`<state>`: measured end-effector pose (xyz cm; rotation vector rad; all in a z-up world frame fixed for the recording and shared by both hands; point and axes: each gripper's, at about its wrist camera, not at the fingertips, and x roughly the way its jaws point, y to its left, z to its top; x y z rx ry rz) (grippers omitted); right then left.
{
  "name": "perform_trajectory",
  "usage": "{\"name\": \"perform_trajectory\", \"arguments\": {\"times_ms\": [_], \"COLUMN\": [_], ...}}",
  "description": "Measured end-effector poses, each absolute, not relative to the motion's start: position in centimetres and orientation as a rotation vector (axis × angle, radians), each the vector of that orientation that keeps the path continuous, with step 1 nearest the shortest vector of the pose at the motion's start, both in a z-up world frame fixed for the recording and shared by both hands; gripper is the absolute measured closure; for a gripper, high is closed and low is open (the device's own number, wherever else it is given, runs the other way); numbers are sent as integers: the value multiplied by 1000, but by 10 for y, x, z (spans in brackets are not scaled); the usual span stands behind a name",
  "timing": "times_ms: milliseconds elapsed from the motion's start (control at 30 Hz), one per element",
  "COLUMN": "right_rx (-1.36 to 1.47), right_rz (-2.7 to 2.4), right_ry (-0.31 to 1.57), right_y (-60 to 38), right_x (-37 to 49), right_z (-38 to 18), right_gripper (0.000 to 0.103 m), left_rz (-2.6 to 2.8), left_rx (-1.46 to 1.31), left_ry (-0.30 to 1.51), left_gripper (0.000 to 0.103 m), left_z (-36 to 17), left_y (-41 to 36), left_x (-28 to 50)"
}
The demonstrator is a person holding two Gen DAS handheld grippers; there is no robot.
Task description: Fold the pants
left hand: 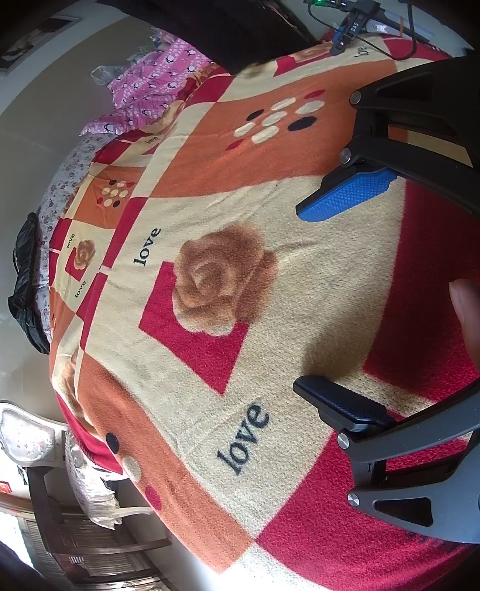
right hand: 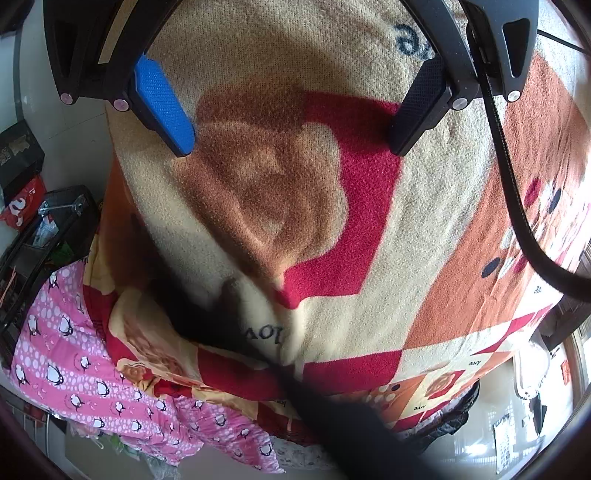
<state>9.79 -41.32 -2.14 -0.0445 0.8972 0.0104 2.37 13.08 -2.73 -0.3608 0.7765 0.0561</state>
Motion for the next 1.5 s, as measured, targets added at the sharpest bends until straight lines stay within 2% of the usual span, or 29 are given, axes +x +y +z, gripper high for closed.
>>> {"name": "perform_trajectory", "arguments": {"times_ms": [300, 633, 1067, 1500], "right_rx": [-45, -45, -45, -46], "right_rz": [10, 11, 10, 10], "right_ry": [897, 897, 896, 896], "right_y": [-414, -414, -413, -413], "right_x": [101, 98, 98, 98], "right_z": [-22, -21, -21, -21], "right_gripper": [0, 0, 0, 0], "left_rz": [73, 266, 526, 492], "left_rx": [-405, -373, -513, -500], "left_ry": [739, 499, 414, 468], "left_gripper": [18, 18, 18, 18], "left_z": [-21, 10, 9, 2], "left_y": [140, 164, 210, 202], "left_x": [16, -25, -56, -44]}}
